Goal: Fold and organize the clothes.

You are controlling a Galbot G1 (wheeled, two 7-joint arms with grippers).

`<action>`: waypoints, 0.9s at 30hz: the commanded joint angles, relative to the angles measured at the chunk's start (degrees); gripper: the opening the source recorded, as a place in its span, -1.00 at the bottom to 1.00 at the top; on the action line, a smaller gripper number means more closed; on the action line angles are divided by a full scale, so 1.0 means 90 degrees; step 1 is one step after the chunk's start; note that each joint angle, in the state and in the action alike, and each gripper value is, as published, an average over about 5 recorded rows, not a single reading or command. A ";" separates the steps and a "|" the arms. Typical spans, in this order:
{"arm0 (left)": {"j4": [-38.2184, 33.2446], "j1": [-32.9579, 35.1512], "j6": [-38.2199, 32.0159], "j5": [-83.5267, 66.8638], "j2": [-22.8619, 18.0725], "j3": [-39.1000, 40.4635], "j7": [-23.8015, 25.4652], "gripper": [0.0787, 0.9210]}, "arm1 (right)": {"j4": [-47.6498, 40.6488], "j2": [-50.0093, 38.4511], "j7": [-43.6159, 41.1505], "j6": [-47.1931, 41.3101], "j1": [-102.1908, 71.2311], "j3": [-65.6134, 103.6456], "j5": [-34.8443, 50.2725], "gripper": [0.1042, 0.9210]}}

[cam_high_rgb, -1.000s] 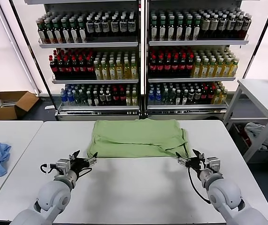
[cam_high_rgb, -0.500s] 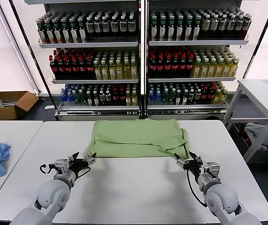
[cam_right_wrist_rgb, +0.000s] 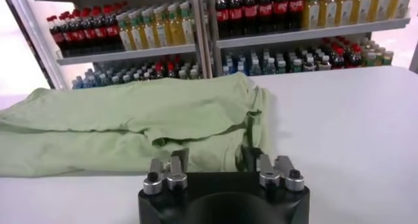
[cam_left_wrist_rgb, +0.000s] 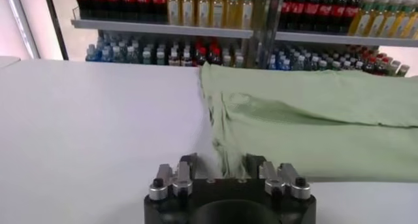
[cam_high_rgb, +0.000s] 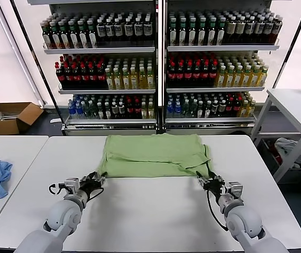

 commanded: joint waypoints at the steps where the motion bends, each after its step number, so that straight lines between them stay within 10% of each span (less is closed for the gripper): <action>1: 0.0211 -0.0098 0.0060 -0.0024 -0.0004 0.0046 0.0104 -0.17 | -0.0171 0.0039 -0.0056 -0.0109 0.0066 -0.0022 -0.0098 -0.29; 12: 0.0004 -0.0039 0.0044 0.0149 0.0134 0.0057 0.0223 -0.86 | -0.0065 -0.0067 -0.0069 -0.0189 0.0006 0.0033 -0.0243 -0.98; 27: -0.1506 0.0879 0.0232 0.0126 0.0961 -0.0142 -0.0440 -0.99 | 0.2237 -0.1329 0.0340 -0.1064 -0.1205 0.0581 0.0202 -1.00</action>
